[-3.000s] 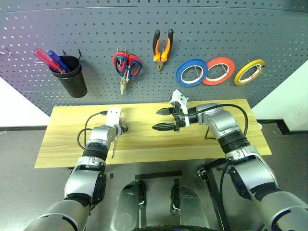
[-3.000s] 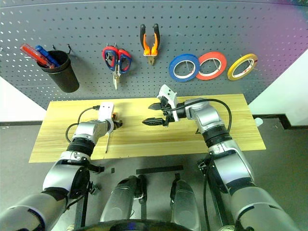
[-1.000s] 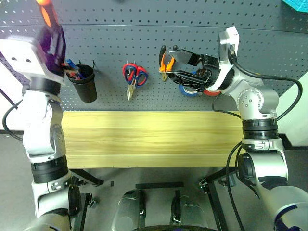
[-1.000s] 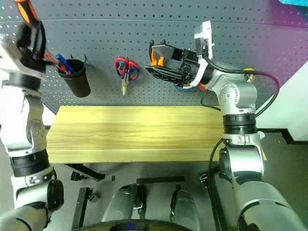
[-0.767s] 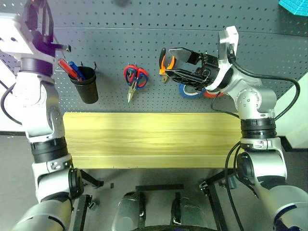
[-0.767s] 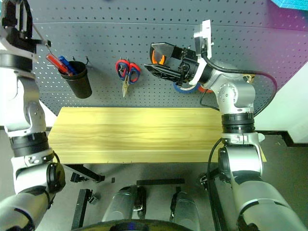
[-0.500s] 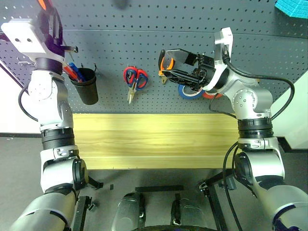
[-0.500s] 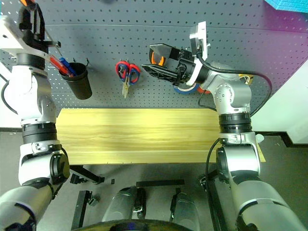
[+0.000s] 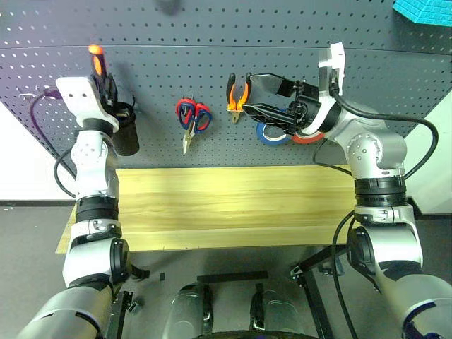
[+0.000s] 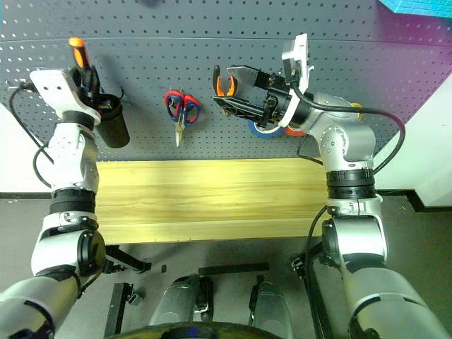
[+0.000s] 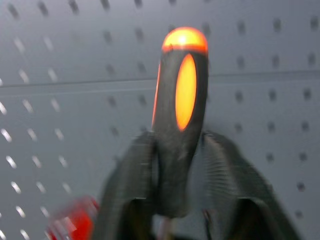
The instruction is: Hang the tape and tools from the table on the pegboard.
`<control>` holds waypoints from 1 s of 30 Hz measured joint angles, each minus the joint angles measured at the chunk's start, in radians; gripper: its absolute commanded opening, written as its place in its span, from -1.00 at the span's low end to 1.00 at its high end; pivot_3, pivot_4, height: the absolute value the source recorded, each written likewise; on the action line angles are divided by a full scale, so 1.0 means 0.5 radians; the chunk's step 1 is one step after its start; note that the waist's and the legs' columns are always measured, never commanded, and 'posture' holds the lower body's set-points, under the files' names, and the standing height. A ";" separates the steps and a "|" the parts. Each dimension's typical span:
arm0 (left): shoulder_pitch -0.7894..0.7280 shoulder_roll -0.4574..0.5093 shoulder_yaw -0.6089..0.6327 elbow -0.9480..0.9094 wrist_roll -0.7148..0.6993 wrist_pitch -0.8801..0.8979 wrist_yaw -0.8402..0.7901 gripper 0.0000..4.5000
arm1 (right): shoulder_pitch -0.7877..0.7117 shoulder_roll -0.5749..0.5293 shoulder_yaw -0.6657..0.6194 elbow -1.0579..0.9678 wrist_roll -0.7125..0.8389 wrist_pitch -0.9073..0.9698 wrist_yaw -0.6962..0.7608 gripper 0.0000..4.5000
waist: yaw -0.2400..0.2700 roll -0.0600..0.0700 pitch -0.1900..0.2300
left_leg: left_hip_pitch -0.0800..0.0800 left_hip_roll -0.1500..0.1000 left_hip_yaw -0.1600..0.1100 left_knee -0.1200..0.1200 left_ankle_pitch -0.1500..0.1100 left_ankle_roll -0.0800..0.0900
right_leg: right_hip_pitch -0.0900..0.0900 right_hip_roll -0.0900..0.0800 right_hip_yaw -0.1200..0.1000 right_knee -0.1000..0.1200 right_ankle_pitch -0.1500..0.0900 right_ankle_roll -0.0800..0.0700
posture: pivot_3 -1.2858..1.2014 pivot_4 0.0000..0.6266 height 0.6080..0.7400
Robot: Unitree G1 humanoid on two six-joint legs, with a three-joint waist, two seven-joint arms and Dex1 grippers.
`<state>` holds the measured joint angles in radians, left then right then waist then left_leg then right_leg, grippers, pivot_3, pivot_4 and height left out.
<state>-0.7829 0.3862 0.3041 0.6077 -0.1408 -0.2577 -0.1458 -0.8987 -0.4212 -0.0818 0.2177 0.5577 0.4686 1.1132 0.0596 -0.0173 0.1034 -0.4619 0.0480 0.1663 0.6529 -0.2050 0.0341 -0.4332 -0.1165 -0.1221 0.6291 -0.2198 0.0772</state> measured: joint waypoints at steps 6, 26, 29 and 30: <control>0.318 0.083 -0.007 -0.400 -0.191 -0.114 -0.379 0.43 | 0.088 -0.077 -0.017 -0.106 0.028 0.036 -0.020 1.00 | -0.040 0.001 -0.003 | 0.001 0.001 -0.002 0.000 0.000 0.000 | 0.000 -0.001 0.001 0.000 0.000 0.000 | 0.15 -0.95 1.00; 0.939 0.544 -0.420 -0.728 -0.749 0.737 -2.069 0.43 | 0.647 -0.323 0.169 0.088 -0.209 -0.093 0.120 1.00 | -0.044 0.024 -0.032 | 0.013 0.006 -0.001 -0.002 -0.010 0.013 | 0.006 -0.003 0.004 0.001 -0.003 -0.004 | 0.11 -0.91 1.00; 1.030 0.519 -0.423 -0.693 -0.722 0.713 -2.110 0.43 | 0.656 -0.294 0.257 0.171 -0.333 -0.250 0.129 1.00 | -0.050 0.024 -0.032 | 0.013 0.007 -0.001 -0.001 -0.010 0.013 | 0.005 -0.003 0.005 0.001 -0.003 -0.004 | 0.12 -0.91 1.00; 1.052 0.512 -0.424 -0.689 -0.716 0.713 -2.116 0.43 | 0.665 -0.289 0.285 0.193 -0.372 -0.298 0.134 1.00 | -0.049 0.024 -0.032 | 0.013 0.007 -0.001 -0.001 -0.010 0.013 | 0.005 -0.003 0.005 0.001 -0.003 -0.004 | 0.12 -0.90 1.00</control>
<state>-0.2566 0.6421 0.0923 0.2631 -0.4990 0.0988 -1.2036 -0.5664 -0.5658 0.0606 0.3144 0.3717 0.3195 1.1801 0.0349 -0.0054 0.0874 -0.4556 0.0514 0.1657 0.6524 -0.2100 0.0408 -0.4305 -0.1182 -0.1198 0.6294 -0.2211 0.0751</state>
